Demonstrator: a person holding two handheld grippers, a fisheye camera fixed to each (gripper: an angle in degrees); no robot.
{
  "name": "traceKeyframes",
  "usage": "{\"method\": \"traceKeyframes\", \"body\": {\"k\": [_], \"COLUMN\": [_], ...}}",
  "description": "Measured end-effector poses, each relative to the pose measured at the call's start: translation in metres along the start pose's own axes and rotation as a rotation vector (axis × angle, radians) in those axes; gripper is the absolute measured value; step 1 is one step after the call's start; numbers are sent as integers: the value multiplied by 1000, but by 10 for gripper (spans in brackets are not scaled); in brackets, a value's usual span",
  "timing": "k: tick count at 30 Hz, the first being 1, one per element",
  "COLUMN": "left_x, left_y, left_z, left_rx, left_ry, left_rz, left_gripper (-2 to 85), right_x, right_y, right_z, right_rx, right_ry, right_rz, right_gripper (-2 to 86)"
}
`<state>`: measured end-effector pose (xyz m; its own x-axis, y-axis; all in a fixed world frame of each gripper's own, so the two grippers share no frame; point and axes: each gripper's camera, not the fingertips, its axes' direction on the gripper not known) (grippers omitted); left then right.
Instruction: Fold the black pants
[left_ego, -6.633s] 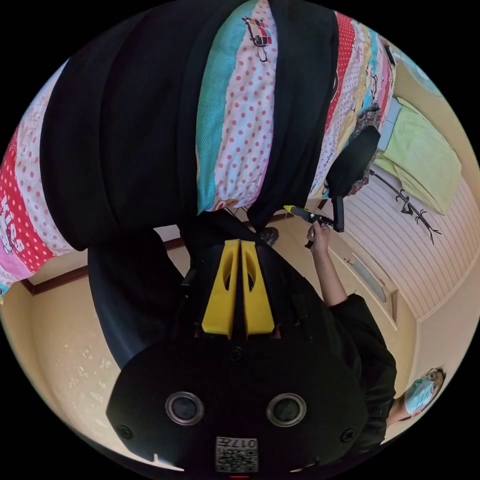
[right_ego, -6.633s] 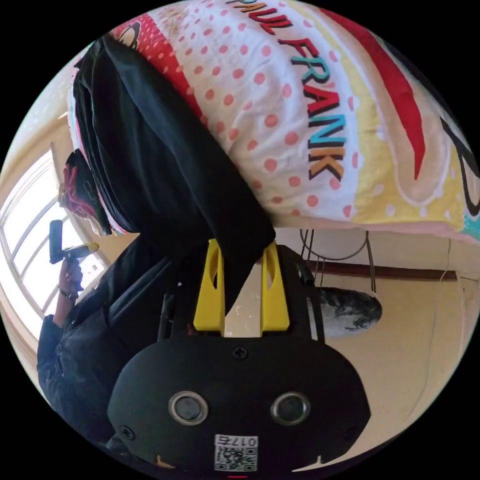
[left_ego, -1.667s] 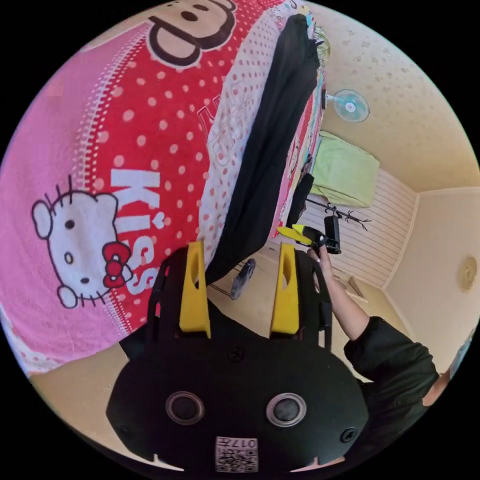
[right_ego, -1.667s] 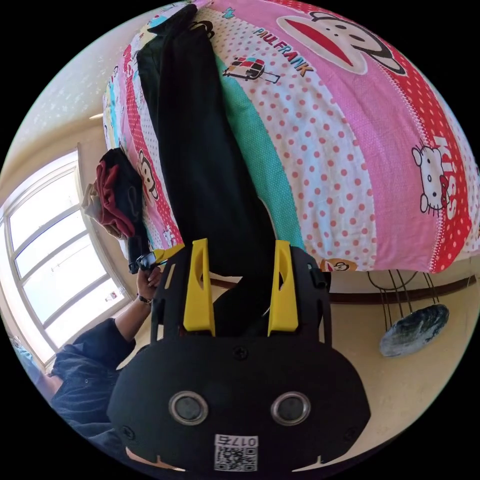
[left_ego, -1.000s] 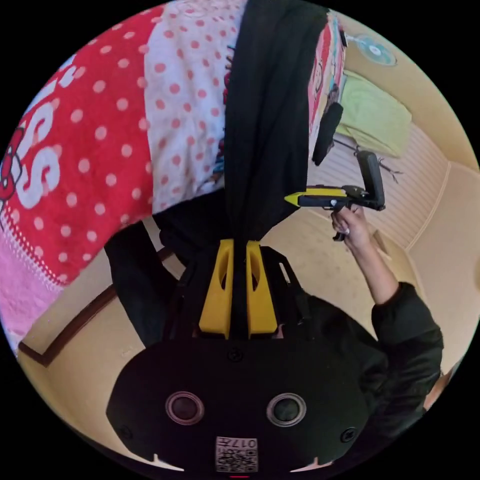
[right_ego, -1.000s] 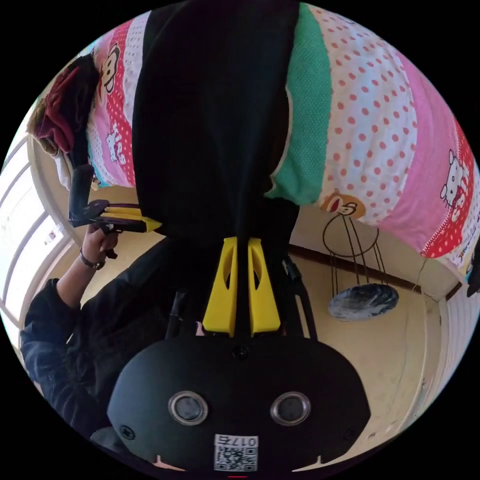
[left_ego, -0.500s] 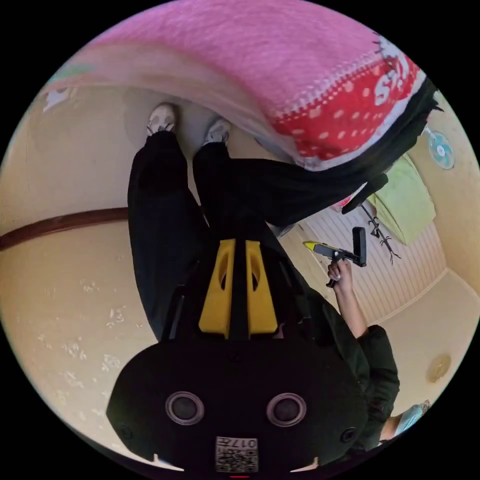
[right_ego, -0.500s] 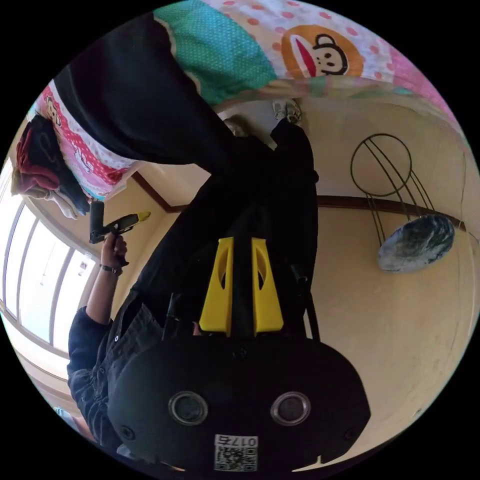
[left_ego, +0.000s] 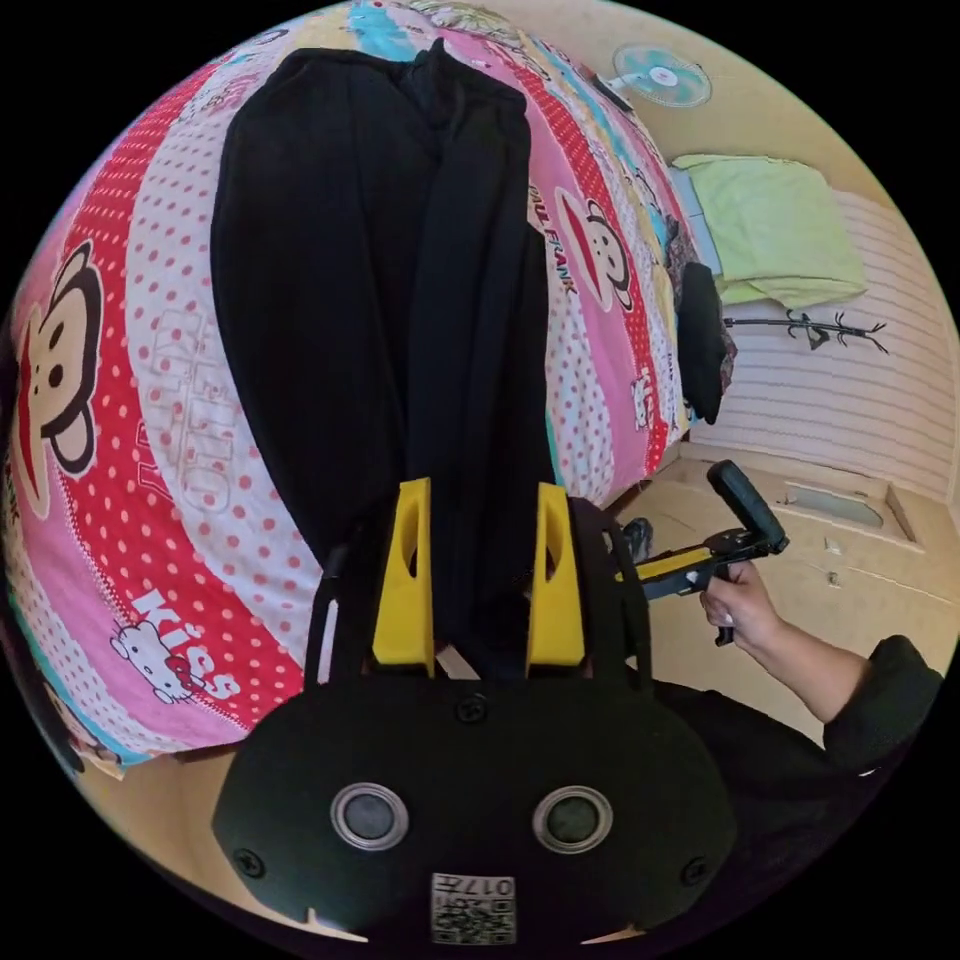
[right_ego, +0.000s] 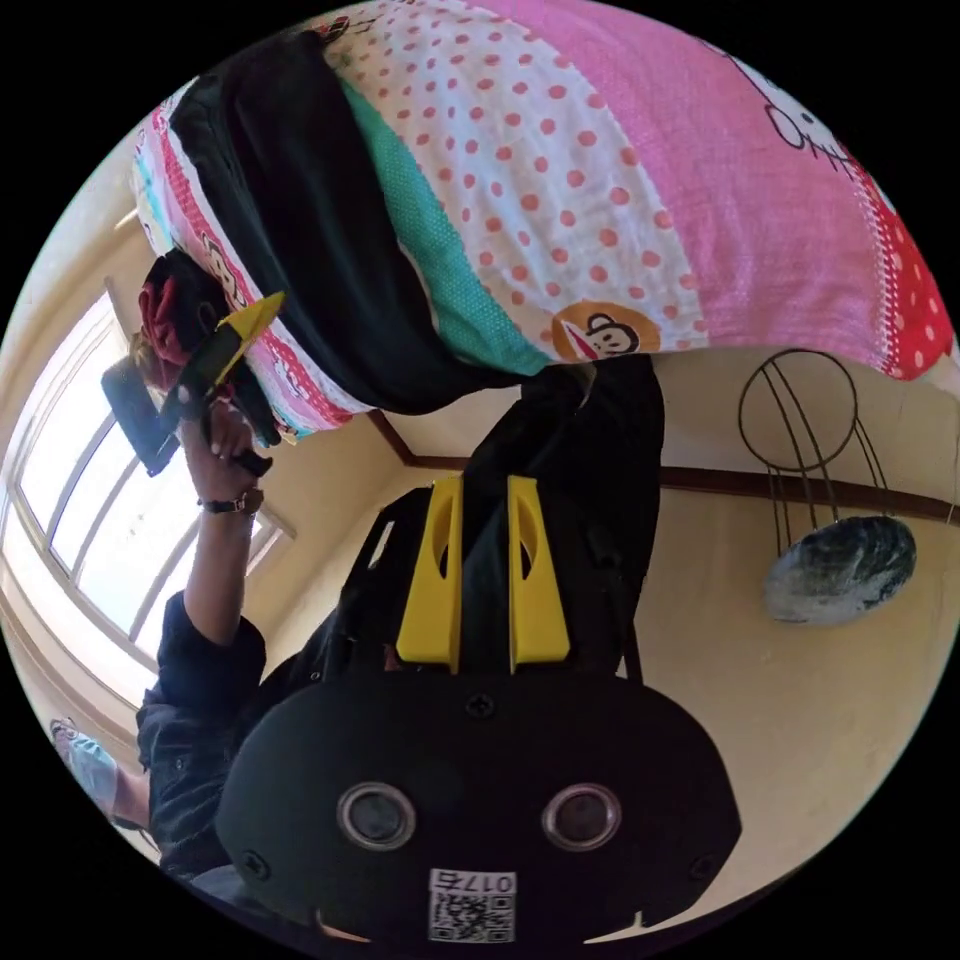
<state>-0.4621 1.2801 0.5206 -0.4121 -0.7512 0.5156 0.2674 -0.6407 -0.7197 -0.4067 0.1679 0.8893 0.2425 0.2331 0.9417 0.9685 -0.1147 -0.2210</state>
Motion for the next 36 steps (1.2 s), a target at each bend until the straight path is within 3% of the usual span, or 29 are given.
{"method": "traceKeyframes", "body": {"k": [3,10,18,21,26,28,31,35,36], "left_x": [-9,-29,-19,-18,-20,-20,-30,-47,-51], "left_y": [-10,14,21,20,25,34,45,53,56], "left_z": [32,19,18,20,11,-9,-25,-22,-19], "left_rx": [-21,92,130,135,177,257,270,273,285], "left_ry": [-82,166,214,234,316,382,329,381,400], "left_rz": [-125,-254,-294,-308,-297,-258,-292,-298,-316], "left_gripper": [65,39,41,40,3,-6,-7,4,40], "right_x": [-4,-60,-143,-152,-193,-233,-307,-383,-390], "right_y": [-11,-100,-227,-257,-232,-227,-230,-249,-255], "right_z": [-32,-155,-212,-202,-204,-204,-188,-138,-128], "right_rx": [68,327,524,545,795,789,706,534,484], "right_ry": [-105,-243,-73,-21,-83,-35,63,-2,-17], "right_rz": [-40,-213,-233,-216,-224,-318,-476,-596,-612], "right_gripper": [78,98,144,114,37,32,29,34,35]}}
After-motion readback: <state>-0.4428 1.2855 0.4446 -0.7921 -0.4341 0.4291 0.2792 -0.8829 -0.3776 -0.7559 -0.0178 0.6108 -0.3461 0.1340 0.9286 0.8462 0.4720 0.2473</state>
